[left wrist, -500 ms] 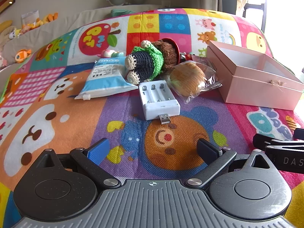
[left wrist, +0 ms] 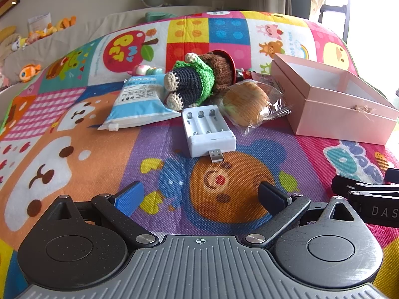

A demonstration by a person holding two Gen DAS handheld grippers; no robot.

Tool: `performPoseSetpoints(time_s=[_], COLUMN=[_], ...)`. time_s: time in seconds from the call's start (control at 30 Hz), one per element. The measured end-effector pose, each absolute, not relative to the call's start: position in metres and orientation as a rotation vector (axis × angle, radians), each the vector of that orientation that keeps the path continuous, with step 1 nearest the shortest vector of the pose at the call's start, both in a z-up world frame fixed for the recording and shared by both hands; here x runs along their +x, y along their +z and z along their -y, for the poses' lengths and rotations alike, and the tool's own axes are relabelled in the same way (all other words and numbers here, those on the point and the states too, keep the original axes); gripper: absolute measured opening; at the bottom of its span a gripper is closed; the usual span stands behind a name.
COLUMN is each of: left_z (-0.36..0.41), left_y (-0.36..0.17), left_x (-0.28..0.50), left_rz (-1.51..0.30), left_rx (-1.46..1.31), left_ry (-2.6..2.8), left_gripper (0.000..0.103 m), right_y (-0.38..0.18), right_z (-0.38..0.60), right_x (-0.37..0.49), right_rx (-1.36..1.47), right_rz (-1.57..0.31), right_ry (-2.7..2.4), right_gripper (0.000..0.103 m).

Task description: Organize objects

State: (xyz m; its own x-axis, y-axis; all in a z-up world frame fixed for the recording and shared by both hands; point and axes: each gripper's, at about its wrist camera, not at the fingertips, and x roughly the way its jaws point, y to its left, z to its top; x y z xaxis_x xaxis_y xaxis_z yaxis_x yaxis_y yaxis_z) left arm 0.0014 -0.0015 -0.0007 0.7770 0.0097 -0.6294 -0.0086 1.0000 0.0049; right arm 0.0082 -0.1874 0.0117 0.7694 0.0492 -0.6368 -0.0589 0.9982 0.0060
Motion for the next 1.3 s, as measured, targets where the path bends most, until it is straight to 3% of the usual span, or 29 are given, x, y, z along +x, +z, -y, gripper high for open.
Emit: performPoseSetpoints(time_s=[0.93,1.17,1.3], left_z=[-0.006,-0.030,-0.024], left_y=[0.002,0.086,0.100], left_x=[-0.001,0.034,0.108], left_rz=[-0.666,-0.433,-0.493], left_rx=[-0.054,-0.002,0.061], left_ry=[0.000,-0.114,-0.146], left_gripper=[0.100,0.099,0.099], right_y=[0.012,0.012,0.014], right_z=[0.188,0.189,0.190], right_x=[0.009,0.008,0.008], right_rx=[-0.015,-0.013,-0.024], right_rz=[-0.690,-0.690,-0.705], right_ry=[0.060,0.061,0.085], right_gripper=[0.103,0.103,0.103])
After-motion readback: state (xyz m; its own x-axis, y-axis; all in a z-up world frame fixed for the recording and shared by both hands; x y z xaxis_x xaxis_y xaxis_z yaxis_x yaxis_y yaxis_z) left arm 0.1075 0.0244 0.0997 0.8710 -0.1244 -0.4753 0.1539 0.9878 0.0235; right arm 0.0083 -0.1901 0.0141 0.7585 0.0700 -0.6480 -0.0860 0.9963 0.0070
